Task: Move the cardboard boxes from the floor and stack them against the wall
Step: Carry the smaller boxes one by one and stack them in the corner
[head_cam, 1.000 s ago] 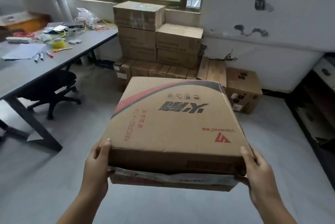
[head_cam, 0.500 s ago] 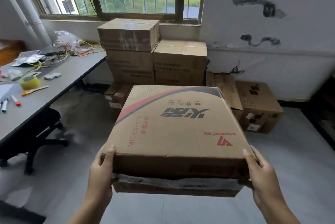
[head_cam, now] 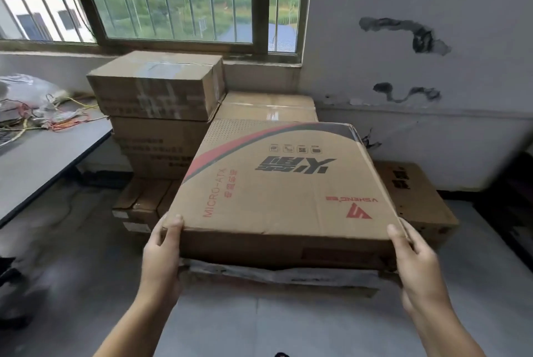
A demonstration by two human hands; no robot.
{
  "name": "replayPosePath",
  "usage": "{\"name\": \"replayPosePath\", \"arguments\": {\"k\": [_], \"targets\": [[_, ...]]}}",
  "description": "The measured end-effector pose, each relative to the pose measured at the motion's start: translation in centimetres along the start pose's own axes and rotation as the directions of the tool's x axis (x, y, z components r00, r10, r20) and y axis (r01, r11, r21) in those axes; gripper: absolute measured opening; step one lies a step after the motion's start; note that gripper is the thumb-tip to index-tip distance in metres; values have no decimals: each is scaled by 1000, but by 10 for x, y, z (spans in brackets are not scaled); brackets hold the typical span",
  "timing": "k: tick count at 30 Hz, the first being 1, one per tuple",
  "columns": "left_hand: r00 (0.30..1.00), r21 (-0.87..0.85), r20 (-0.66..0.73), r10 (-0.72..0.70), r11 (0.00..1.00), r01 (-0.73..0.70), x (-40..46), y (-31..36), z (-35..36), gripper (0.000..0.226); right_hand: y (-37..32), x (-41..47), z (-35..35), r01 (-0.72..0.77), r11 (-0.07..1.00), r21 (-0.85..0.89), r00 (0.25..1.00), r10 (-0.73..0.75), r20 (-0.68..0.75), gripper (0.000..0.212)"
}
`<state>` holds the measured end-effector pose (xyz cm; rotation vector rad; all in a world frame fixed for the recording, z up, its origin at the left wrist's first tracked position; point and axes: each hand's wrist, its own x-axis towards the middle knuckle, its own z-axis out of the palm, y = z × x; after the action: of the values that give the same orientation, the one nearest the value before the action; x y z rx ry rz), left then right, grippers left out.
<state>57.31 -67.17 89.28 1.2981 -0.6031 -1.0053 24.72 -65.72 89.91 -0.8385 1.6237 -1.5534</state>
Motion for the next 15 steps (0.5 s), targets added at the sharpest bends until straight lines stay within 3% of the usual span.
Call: {"name": "replayPosePath", "arguments": {"k": [3,6,7,9,13,15], "targets": [[1000,-37,-1,15,999,-15,64,16,48,32,-23,76,37,21,1000,-1,999,-21,50,50],[998,-64,-18,53,996,-54,124,29,86,31,-44,143,73,82,997,-6,995,-81,58,111],[998,-77,-20,65,995,-66,144,35,97,30,-48,165,85,95,996,-2,993,-94,68,118],[996,-85,-21,86,993,-87,183,46,116,30,-59,203,109,116,993,-14,988,-114,101,108],[992,-75,17,125,989,-124,264,65,154,30,-80,267,166,129,990,52,986,-134,97,37],[991,-80,30,133,988,-131,305,70,170,30,-85,300,195,140,987,73,987,-145,72,28]]}}
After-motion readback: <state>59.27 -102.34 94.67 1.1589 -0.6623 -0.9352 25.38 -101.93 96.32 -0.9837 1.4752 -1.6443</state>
